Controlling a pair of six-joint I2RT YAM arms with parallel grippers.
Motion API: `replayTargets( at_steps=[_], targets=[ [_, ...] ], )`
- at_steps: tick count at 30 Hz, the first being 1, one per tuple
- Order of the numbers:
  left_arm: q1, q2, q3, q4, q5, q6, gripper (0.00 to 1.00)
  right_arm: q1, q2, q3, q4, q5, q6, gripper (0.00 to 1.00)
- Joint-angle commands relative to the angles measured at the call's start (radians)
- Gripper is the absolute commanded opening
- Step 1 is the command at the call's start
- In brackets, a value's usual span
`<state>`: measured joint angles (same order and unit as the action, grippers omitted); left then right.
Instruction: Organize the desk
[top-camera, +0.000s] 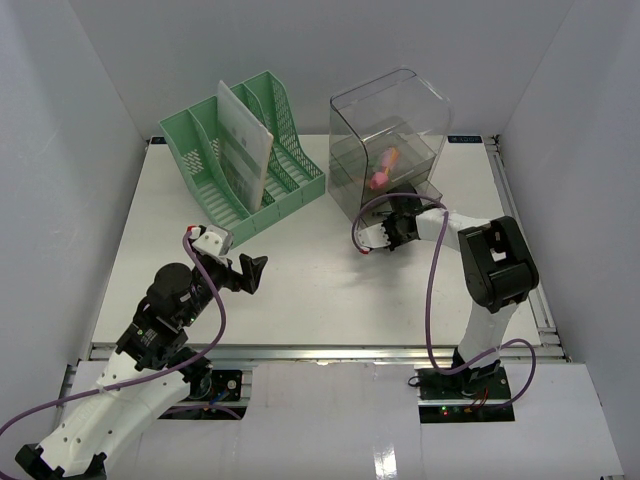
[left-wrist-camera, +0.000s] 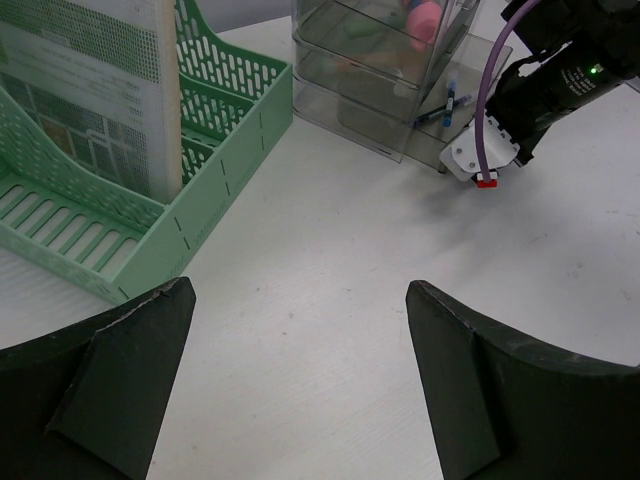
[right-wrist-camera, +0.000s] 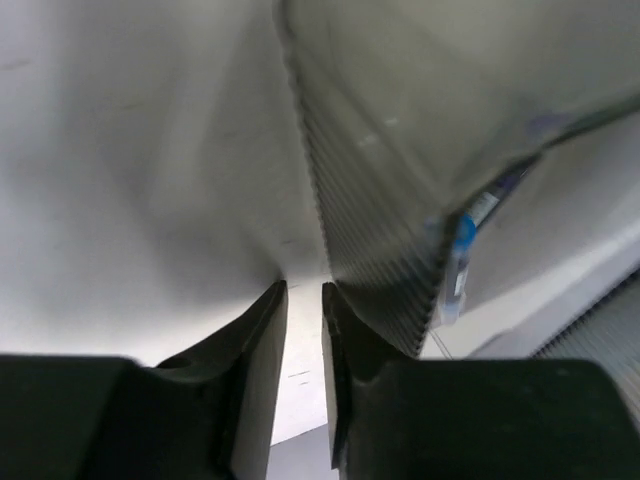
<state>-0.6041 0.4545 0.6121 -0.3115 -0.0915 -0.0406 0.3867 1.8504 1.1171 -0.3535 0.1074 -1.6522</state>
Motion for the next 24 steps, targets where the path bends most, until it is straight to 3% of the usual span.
replayTargets(
  at_steps=[1, 6, 15, 18, 24],
  targets=[
    [0.003, -0.005, -0.011, 0.005, -0.008, 0.01, 0.98, 0.019, -0.034, -0.078, 0.394, 0.022, 0.048, 0.29],
    [0.003, -0.005, -0.012, 0.004, -0.012, 0.01, 0.98, 0.037, -0.015, -0.123, 0.534, 0.048, 0.045, 0.36],
    [0.003, -0.007, -0.011, 0.003, -0.014, 0.01, 0.98, 0.041, 0.019, -0.145, 0.65, 0.066, 0.039, 0.64],
    [0.002, -0.009, -0.012, 0.003, -0.017, 0.01, 0.98, 0.041, 0.02, -0.137, 0.642, 0.068, 0.032, 0.74],
    [0.003, -0.021, -0.012, 0.003, -0.02, 0.01, 0.98, 0.041, -0.061, -0.137, 0.432, 0.003, 0.065, 0.74]
  ],
)
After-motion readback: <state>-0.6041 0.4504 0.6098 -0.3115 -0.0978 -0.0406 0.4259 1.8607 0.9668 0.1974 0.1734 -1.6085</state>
